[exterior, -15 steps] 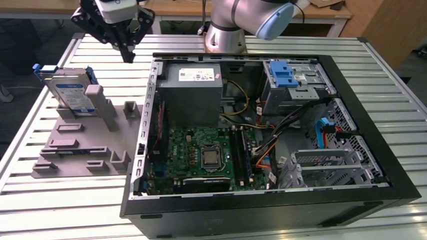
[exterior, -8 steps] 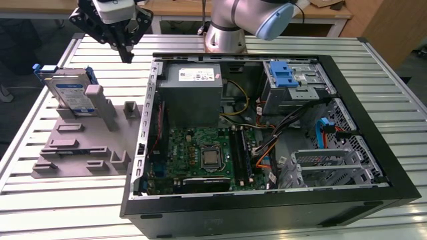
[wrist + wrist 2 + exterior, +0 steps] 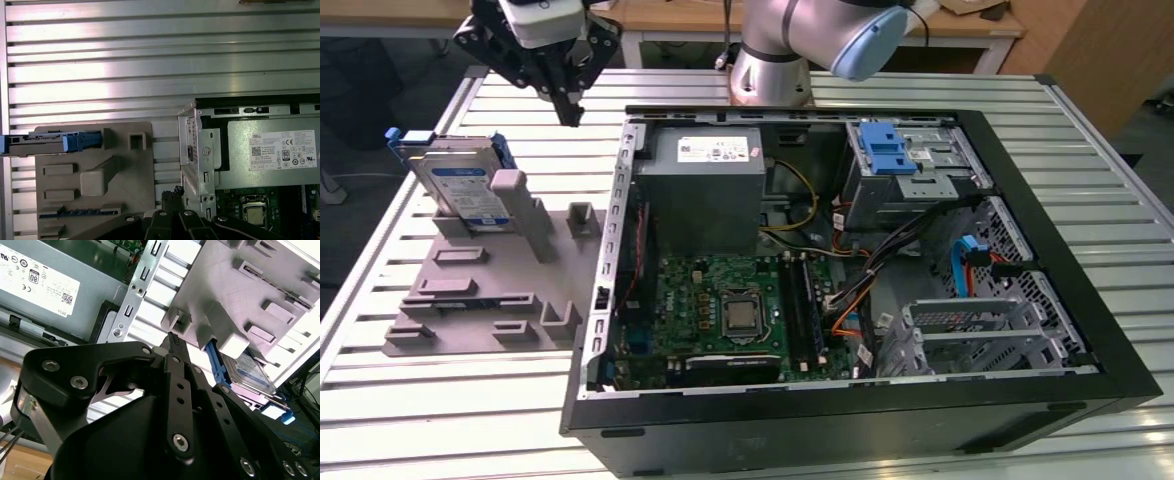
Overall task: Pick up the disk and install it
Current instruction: 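Reach for the disk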
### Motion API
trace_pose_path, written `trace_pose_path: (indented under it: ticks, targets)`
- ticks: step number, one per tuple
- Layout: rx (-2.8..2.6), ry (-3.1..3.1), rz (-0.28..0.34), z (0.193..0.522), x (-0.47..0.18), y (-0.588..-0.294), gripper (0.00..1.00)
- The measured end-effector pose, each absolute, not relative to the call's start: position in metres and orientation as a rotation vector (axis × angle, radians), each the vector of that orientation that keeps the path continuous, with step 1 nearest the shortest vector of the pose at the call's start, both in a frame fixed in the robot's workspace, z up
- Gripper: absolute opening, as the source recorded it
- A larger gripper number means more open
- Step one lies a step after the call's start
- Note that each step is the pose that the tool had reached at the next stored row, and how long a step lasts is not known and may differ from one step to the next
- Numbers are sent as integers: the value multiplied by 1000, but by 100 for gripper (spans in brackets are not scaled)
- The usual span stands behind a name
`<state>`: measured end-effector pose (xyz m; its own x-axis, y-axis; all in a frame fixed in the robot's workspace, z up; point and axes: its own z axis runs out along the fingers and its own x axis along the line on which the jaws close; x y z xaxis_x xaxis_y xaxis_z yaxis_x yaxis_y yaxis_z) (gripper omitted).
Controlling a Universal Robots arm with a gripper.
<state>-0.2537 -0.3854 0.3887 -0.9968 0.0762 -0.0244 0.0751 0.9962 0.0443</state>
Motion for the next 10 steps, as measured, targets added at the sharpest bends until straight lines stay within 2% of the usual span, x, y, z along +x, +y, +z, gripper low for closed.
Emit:
trace_pose_path:
  ticks: [10]
  targets:
    - [118, 3112, 68, 388, -258, -385, 11]
